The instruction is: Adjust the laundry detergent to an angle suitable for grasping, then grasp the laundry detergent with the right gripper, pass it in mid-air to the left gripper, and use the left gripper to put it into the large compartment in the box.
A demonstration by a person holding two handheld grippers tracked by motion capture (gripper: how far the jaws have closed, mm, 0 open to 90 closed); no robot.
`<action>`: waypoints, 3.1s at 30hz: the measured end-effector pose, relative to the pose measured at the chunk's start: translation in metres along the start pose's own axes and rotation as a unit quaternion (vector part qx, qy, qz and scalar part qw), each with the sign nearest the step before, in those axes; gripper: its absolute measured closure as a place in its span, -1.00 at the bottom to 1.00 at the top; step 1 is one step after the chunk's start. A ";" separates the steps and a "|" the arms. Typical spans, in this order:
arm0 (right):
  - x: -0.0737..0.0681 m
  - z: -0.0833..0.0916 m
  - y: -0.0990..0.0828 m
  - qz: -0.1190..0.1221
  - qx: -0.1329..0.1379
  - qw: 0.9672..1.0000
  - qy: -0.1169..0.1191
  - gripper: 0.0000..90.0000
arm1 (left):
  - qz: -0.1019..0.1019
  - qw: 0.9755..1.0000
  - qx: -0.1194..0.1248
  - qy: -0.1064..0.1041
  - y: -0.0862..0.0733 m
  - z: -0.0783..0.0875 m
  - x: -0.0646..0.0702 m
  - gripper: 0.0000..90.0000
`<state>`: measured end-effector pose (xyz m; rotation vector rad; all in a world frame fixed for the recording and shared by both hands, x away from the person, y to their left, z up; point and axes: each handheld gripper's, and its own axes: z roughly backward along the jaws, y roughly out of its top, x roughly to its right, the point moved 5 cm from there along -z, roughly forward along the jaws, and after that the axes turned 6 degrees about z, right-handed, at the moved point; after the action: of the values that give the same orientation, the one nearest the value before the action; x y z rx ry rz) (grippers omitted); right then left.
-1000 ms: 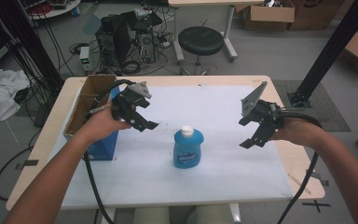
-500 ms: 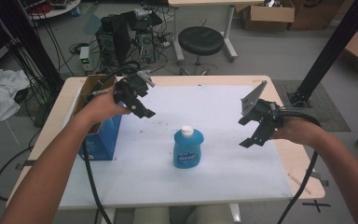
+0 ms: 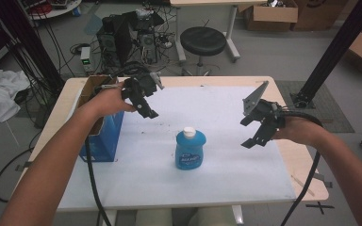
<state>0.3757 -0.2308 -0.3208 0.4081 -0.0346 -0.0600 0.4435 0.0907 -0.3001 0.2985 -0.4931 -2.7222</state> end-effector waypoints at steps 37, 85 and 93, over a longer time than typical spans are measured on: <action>-0.005 0.003 0.006 0.008 0.006 1.000 0.000 -0.59 | 0.007 1.000 0.004 0.013 -0.003 0.009 0.005 -0.62; -0.010 -0.034 0.027 0.039 0.113 0.992 0.028 -0.60 | 0.009 1.000 0.013 0.002 -0.004 0.001 0.002 -0.62; -0.007 -0.047 0.026 0.031 0.143 0.989 0.031 -0.61 | 0.006 1.000 0.012 0.001 -0.002 0.000 0.002 -0.62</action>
<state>0.3719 -0.1878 -0.3533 0.6952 0.0066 0.0206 0.4410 0.0921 -0.3015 0.3042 -0.5256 -2.7053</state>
